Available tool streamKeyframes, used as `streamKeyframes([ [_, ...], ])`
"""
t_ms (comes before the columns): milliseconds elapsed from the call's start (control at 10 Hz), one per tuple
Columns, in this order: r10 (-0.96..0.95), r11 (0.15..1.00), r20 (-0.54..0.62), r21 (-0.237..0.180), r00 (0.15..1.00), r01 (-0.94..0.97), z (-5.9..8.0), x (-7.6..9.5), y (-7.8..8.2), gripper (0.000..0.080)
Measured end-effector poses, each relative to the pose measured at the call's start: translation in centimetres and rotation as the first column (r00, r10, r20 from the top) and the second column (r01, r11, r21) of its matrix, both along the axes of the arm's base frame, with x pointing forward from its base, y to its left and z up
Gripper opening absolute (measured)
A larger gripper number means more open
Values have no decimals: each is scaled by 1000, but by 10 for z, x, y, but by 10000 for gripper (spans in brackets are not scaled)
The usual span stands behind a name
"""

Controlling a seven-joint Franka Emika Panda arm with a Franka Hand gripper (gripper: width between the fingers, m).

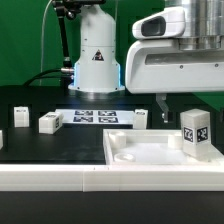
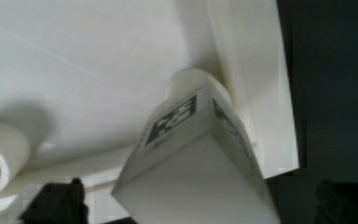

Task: Assemble one leg

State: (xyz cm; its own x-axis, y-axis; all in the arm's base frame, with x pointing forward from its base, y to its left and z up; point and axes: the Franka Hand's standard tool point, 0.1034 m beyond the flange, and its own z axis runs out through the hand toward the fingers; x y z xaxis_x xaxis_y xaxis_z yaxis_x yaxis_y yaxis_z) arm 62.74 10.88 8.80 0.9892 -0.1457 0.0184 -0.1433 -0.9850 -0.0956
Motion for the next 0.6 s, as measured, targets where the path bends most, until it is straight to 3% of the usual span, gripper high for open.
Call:
streamKeyframes([
  [300, 180, 984, 20, -10, 984, -179, -1, 0, 0, 649],
  [400, 189, 982, 21, -10, 982, -189, -1, 0, 0, 526],
  [500, 187, 982, 21, -10, 982, -187, -1, 0, 0, 526],
  [600, 187, 982, 21, -10, 982, -187, -1, 0, 0, 387],
])
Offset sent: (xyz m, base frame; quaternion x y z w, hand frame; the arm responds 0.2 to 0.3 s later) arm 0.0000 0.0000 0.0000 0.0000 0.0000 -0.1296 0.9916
